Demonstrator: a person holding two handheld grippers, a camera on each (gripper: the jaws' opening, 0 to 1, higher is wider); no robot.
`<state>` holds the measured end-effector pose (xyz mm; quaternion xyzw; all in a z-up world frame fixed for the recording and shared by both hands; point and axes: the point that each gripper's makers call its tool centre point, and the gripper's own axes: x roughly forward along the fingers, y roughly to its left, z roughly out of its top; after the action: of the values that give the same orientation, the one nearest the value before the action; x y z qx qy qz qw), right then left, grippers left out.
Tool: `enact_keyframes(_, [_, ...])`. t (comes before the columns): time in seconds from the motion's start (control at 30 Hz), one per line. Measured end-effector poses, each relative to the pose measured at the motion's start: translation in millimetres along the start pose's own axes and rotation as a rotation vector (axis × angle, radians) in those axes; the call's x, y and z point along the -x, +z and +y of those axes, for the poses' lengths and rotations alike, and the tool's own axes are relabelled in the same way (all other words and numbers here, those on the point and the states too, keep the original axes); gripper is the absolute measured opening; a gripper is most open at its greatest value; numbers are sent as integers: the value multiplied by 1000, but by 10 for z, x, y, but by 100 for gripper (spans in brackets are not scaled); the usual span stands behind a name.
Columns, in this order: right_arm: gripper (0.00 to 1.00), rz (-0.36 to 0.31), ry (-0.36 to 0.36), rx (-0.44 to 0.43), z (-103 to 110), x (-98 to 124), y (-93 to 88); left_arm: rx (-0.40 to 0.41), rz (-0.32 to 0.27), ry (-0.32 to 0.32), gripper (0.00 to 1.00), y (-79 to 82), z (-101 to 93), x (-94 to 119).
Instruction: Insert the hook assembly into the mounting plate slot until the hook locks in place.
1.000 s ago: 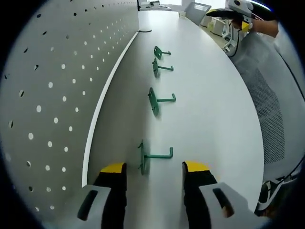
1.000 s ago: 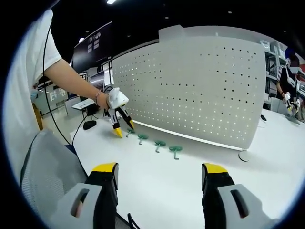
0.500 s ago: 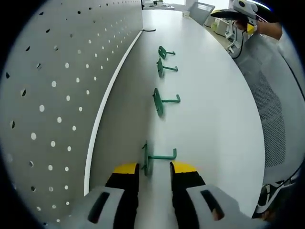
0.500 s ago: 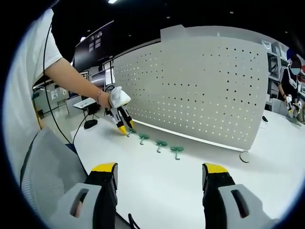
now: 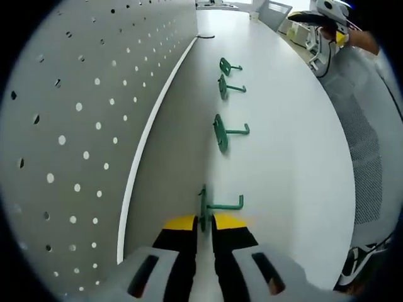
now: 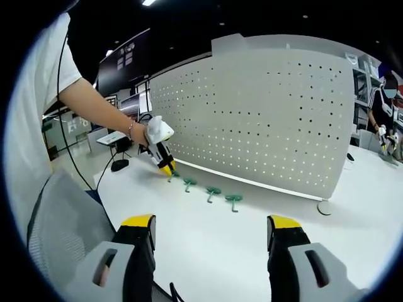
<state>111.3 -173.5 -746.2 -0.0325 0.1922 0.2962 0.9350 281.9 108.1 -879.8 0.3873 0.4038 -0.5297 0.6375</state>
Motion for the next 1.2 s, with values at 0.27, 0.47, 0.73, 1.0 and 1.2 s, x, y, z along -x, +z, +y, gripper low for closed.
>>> enact_keyframes(0.27, [69, 3, -3, -3, -15, 18, -16, -13, 0, 16, 4, -2, 23, -1])
enact_keyframes(0.47, [69, 1, -4, -4, -22, 16, -5, -21, -7, 19, 4, -2, 25, -3])
enact_keyframes(0.73, [69, -1, -3, -4, -12, 12, -4, -21, -6, 28, 4, -3, 19, -5])
enact_keyframes(1.0, [69, -3, -9, -7, -27, 24, -7, 80, -147, 98, 3, 113, 83, 92])
enact_keyframes(1.2, [69, -11, -14, -20, -53, 37, -4, 82, -203, 126, 3, 153, 98, 198])
